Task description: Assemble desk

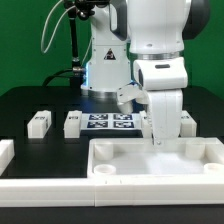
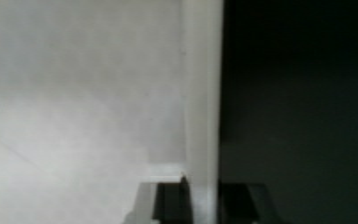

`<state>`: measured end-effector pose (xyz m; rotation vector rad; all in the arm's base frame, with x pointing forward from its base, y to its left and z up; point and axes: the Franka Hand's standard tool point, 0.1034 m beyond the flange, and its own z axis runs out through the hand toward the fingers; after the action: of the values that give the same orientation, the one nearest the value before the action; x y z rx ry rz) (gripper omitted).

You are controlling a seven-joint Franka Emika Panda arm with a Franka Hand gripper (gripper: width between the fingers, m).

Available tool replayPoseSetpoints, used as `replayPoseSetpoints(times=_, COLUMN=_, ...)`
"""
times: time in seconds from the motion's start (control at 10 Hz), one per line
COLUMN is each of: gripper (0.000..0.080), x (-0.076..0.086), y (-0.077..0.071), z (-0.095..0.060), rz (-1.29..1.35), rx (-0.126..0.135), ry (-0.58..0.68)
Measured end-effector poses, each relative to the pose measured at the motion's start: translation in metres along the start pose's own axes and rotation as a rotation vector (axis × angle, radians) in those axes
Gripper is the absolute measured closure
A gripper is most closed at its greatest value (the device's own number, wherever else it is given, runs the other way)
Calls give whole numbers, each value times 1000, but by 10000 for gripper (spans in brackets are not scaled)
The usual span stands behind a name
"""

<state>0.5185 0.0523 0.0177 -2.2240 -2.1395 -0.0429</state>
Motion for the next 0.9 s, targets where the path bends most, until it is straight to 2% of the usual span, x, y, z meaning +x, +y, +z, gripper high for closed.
replayPoseSetpoints(times=0.1, gripper=743, x=0, y=0, z=0, rz=0, rx=0, ry=0)
replayPoseSetpoints(times=0.2, gripper=574, x=0, y=0, z=0, rz=1, rx=1, ry=0)
replayPoseSetpoints(times=0.3, gripper=574, x=-1, y=0, z=1, rz=1, rx=1, ry=0)
replayPoseSetpoints(times=0.5, gripper=254, x=-1, y=0, z=1, rz=1, rx=1, ry=0)
replayPoseSetpoints(times=0.6, gripper=254, x=-1, y=0, z=1, rz=1, rx=1, ry=0)
replayPoseSetpoints(times=0.7, gripper=168, x=-1, y=0, z=1, rz=2, rx=2, ry=0)
replayPoseSetpoints(times=0.9, gripper=153, x=-1, y=-1, z=1, rz=2, rx=2, ry=0)
